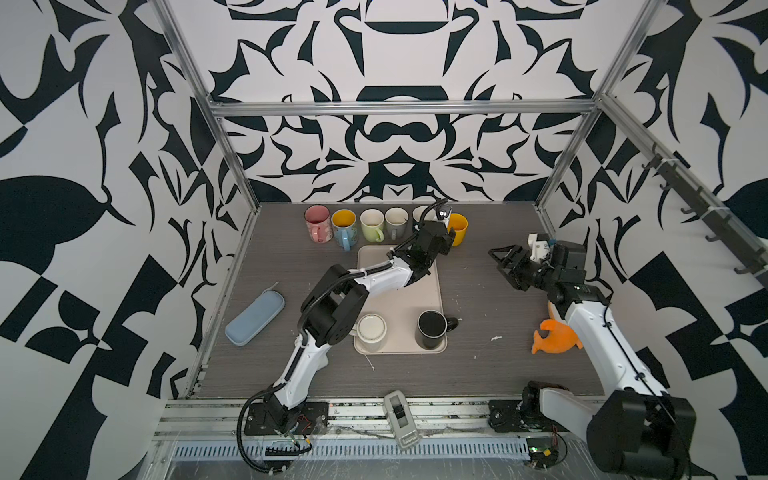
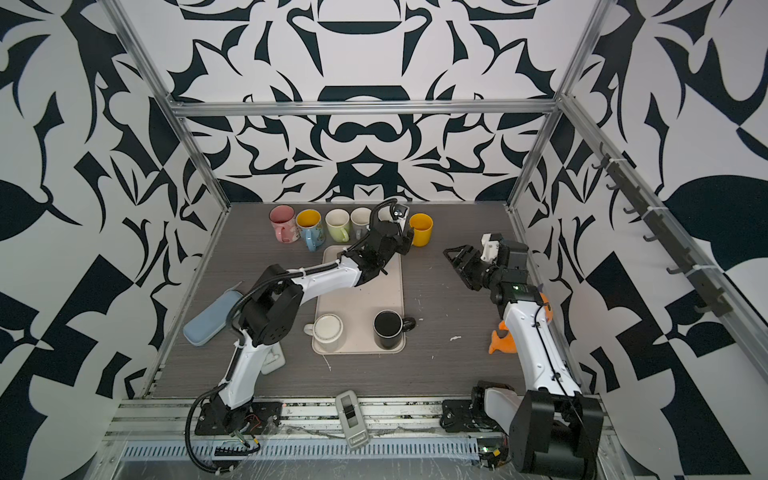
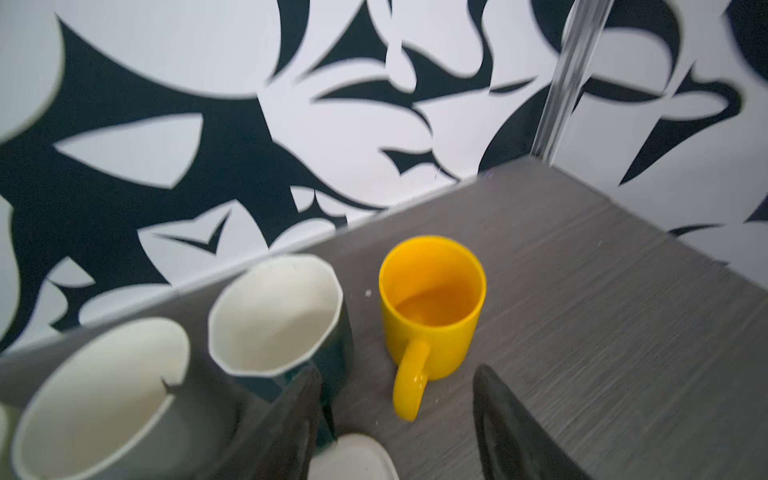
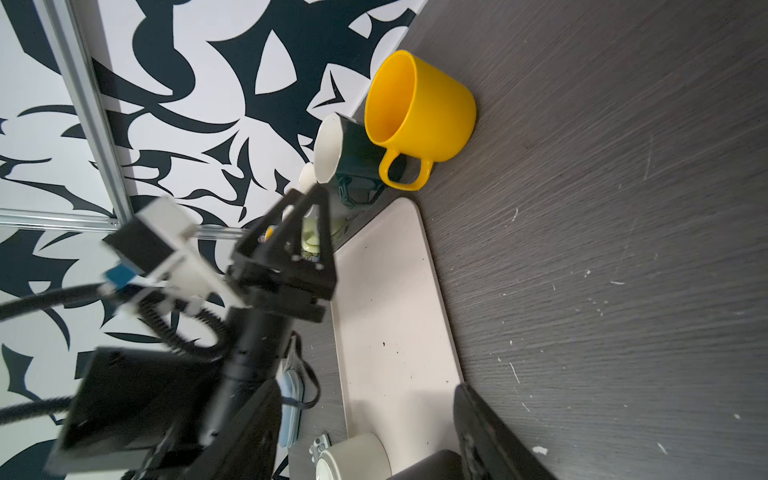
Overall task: Turn the mug right side up
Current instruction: 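Set the yellow mug down upright and open the left gripper, then withdraw the left gripper while the right gripper moves toward the black mug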
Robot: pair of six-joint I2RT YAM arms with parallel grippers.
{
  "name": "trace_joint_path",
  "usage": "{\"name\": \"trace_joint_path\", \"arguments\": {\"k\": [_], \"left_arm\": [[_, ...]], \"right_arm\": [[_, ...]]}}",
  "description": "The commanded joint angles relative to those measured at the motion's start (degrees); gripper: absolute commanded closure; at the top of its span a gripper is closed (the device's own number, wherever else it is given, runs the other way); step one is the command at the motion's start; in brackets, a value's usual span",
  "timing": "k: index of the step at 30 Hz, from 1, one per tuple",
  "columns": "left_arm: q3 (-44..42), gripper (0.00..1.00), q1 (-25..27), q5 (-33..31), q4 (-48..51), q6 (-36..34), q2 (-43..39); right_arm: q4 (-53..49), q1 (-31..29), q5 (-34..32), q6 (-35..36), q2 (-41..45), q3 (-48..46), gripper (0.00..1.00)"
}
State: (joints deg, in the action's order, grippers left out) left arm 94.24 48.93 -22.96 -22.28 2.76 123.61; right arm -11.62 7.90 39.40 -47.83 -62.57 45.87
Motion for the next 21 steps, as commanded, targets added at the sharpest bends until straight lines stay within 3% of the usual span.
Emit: {"name": "trace_joint_path", "arguments": {"k": [1,4,8,16,21], "left_arm": [[-3.2,0.38,1.6,-0.2,-4.1,-3.0,-6.3],[-6.5,0.38,2.0,0.3,-1.0,-2.2,-12.1],[-9.1,0.38,1.2,-0.1,11.8,4.8,-21.0],[-16.1,0.37,-2.0,1.6,35.4,11.2,-36.4],[-27.6,0.37,-5.0,0.7,37.8,17.4,-47.6]], "right_arm": [[1.1,-0.1,1.6,-1.4,2.5,-0.6,0.31],[1.0,-1.8,1.6,-2.6,2.4,-1.2,0.31],[0.7,-8.1,-0.6,-3.4,0.7,-1.0,0.33],[-4.6,-16.3,-1.7,-5.2,0.6,1.2,0.35],[-12.3,-20.6,-3.1,-7.1,2.4,1.4,0.36]]}}
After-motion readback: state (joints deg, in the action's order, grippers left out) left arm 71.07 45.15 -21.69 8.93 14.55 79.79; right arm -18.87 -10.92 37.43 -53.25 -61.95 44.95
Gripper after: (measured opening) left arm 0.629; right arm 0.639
